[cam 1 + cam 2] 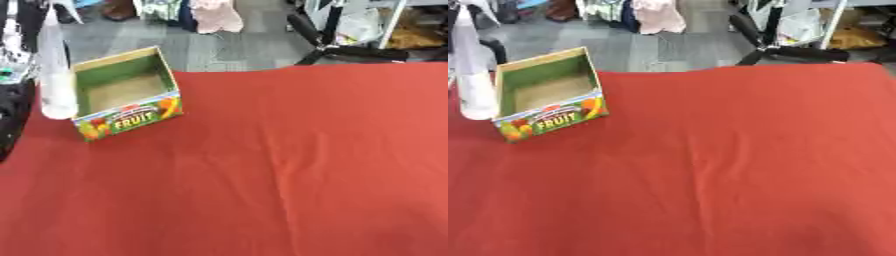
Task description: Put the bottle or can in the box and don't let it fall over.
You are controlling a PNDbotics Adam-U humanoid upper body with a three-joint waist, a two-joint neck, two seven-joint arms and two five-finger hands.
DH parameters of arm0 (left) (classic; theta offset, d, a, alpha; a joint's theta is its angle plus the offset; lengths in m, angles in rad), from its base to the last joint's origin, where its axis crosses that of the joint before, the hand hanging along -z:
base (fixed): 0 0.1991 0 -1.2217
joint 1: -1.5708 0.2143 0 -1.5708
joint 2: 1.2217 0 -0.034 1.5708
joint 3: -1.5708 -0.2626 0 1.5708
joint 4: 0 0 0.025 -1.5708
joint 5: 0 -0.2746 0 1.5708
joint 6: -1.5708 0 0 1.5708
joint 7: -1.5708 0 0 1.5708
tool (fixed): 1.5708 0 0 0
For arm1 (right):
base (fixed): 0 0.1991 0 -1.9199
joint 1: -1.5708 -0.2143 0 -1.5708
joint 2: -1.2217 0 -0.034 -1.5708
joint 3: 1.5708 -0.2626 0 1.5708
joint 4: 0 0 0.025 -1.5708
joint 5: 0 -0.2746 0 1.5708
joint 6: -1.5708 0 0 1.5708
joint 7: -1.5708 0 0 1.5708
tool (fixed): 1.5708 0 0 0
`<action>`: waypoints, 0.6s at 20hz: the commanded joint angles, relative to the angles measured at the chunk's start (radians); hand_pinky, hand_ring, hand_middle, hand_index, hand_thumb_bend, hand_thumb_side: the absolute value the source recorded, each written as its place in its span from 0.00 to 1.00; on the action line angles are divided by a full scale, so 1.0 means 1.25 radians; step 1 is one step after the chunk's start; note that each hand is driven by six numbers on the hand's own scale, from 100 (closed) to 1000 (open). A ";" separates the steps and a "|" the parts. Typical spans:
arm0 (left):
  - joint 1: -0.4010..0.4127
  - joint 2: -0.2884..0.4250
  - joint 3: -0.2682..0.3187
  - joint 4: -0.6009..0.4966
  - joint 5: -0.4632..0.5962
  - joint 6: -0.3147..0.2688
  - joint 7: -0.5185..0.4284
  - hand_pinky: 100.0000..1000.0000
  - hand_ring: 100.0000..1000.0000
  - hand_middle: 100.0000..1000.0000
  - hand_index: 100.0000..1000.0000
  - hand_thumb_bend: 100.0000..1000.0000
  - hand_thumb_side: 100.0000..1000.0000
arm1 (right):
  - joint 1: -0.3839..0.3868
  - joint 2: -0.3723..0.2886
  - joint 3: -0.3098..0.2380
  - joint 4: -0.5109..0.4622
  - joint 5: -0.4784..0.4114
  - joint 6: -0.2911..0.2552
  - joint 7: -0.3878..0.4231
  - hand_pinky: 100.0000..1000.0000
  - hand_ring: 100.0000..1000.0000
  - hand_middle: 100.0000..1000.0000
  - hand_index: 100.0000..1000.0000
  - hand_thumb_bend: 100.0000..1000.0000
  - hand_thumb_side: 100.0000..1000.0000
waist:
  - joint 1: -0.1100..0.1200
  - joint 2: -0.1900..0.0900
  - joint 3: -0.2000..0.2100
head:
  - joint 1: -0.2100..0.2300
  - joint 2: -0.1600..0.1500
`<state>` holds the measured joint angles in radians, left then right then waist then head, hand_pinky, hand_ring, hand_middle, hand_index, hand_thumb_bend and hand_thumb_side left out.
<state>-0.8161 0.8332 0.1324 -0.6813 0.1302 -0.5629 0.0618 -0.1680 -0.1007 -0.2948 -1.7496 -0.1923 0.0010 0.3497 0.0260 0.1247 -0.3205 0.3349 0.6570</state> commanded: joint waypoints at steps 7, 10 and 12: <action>-0.005 0.016 -0.003 0.009 -0.111 -0.019 -0.018 0.66 1.00 1.00 0.95 0.00 0.59 | -0.011 -0.007 -0.001 -0.016 -0.006 0.004 -0.004 0.77 1.00 1.00 0.85 0.00 0.73 | 0.000 -0.009 0.002 | -0.001 -0.013; -0.001 0.018 0.000 -0.004 -0.109 -0.018 -0.020 0.66 1.00 1.00 0.95 0.00 0.59 | -0.009 -0.008 -0.003 -0.016 -0.006 0.004 -0.006 0.77 1.00 1.00 0.85 0.00 0.73 | -0.001 -0.011 0.005 | -0.001 -0.012; 0.010 0.024 -0.001 -0.023 -0.091 -0.016 -0.032 0.66 1.00 1.00 0.95 0.00 0.56 | -0.007 -0.008 -0.004 -0.015 -0.005 0.004 -0.007 0.77 1.00 1.00 0.85 0.00 0.73 | -0.003 -0.013 0.009 | -0.002 -0.012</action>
<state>-0.7911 0.8264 0.1220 -0.6836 0.0085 -0.5828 0.0288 -0.1694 -0.1007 -0.2952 -1.7498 -0.1949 0.0051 0.3455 0.0228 0.1245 -0.3092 0.3326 0.6533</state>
